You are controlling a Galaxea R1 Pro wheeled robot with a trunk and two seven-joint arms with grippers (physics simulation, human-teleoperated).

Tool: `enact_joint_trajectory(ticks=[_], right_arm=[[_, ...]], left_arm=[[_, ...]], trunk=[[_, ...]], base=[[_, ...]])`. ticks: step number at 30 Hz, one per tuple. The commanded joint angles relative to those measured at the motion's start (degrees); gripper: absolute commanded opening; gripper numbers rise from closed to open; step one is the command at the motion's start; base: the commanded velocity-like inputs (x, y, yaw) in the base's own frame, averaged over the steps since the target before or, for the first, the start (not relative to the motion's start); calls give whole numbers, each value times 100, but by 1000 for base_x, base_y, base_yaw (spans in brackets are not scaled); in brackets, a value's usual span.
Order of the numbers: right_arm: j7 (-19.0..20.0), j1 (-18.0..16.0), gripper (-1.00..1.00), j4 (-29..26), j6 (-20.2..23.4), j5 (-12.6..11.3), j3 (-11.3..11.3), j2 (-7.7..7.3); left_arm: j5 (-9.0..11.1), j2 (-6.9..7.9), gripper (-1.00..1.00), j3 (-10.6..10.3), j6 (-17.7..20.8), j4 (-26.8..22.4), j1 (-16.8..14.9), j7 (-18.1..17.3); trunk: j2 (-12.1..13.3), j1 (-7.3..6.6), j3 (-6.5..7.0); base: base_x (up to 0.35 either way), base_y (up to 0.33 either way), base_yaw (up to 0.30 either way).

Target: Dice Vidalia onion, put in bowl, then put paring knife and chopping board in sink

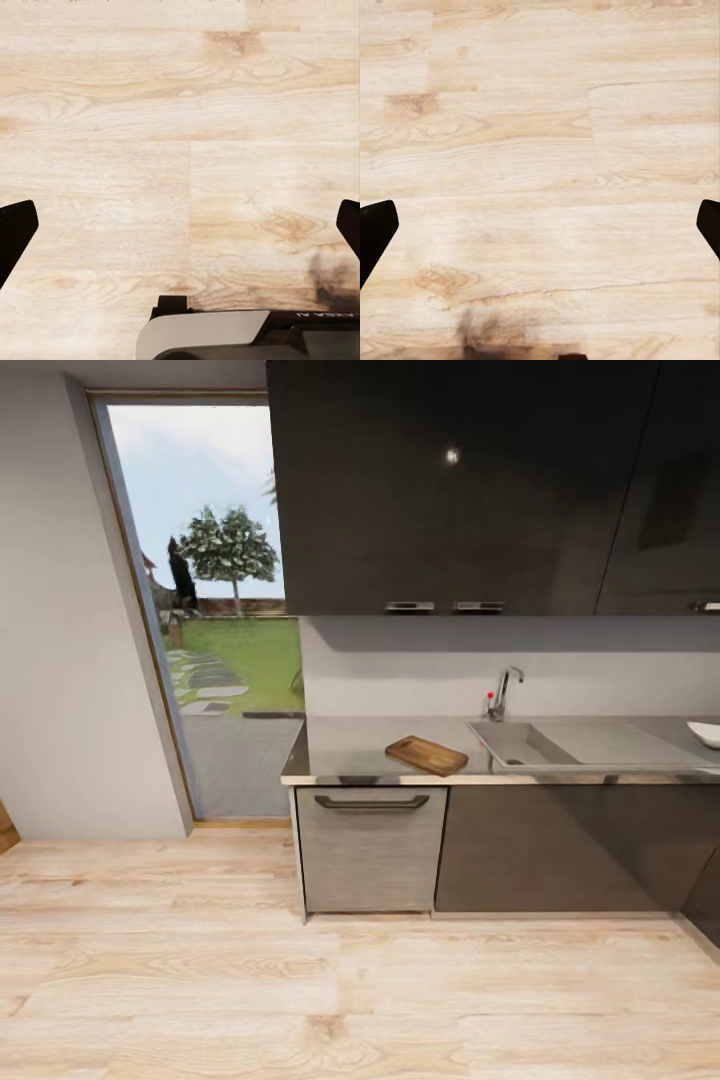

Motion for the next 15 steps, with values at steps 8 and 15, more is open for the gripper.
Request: enact_joint_trajectory(ticks=[8, 15], right_arm=[[-5, 0, 100, -3, -13, -15, -1, 2], [-5, 0, 100, -3, -13, -12, -1, 2]], left_arm=[[2, 0, 100, 4, -10, -9, 1, 2], [2, 0, 100, 4, -10, -11, 1, 2]], trunk=[[318, -176, 138], [599, -329, 264]], base=[[0, 0, 0], [0, 0, 0]])
